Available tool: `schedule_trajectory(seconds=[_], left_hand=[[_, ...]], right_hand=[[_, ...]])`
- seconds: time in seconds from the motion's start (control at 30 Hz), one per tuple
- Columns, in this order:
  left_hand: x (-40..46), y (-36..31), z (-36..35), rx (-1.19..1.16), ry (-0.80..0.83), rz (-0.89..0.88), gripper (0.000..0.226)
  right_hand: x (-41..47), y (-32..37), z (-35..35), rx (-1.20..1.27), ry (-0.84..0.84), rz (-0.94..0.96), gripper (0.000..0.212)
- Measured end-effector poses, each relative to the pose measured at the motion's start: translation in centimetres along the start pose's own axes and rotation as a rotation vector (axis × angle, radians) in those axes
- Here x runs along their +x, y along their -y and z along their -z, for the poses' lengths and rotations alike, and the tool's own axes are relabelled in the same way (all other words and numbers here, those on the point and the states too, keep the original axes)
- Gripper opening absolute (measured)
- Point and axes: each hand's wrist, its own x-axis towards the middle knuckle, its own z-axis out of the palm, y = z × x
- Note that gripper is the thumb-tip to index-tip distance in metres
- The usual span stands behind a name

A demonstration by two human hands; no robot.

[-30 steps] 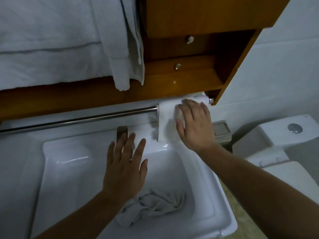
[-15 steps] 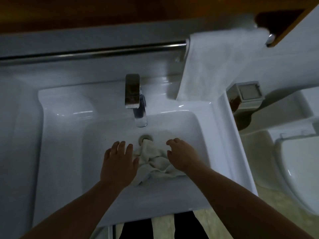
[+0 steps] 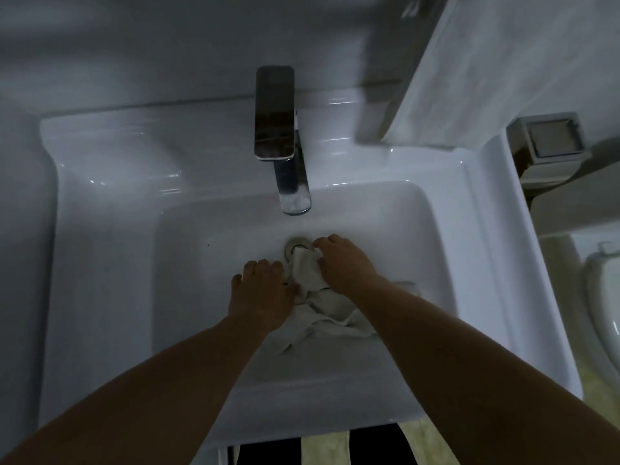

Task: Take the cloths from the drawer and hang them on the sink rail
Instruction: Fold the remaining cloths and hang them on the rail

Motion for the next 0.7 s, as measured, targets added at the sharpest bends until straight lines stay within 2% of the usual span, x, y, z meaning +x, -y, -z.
schedule_trajectory(seconds=[0.1,0.2,0.27,0.33,0.4,0.53,0.7], left_hand=[[1.1,0.4,-0.3,0.023,-0.053,-0.007,0.043],[1.4,0.3,-0.5,0.057,-0.107,-0.003,0.028],[1.2,0.1,-0.6,0.04,-0.084,0.014,0.024],[0.6,0.2,-0.5,0.059,-0.068,-0.005,0.022],[-0.3,0.5,0.3,0.025,-0.087,-0.029,0.019],[-3.9,1.1,4.8,-0.242,-0.244,-0.058,0.022],[-11.9,2.4,11.1,-0.345,-0.421,-0.092,0.025]], right_hand=[[0.7,1.2,-1.1,-0.07,0.047,0.132,0.053],[0.8,2.2,-1.9,-0.184,0.052,0.192,0.038],[0.3,2.4,-2.0,-0.205,0.017,0.173,0.036],[-0.7,2.6,-1.8,-0.164,0.017,0.145,0.044],[-2.2,3.1,-1.0,-0.094,0.026,0.134,0.039],[-6.0,4.5,2.5,-0.012,-0.016,0.16,0.017],[-10.5,7.0,9.9,0.201,-0.136,0.212,0.014]])
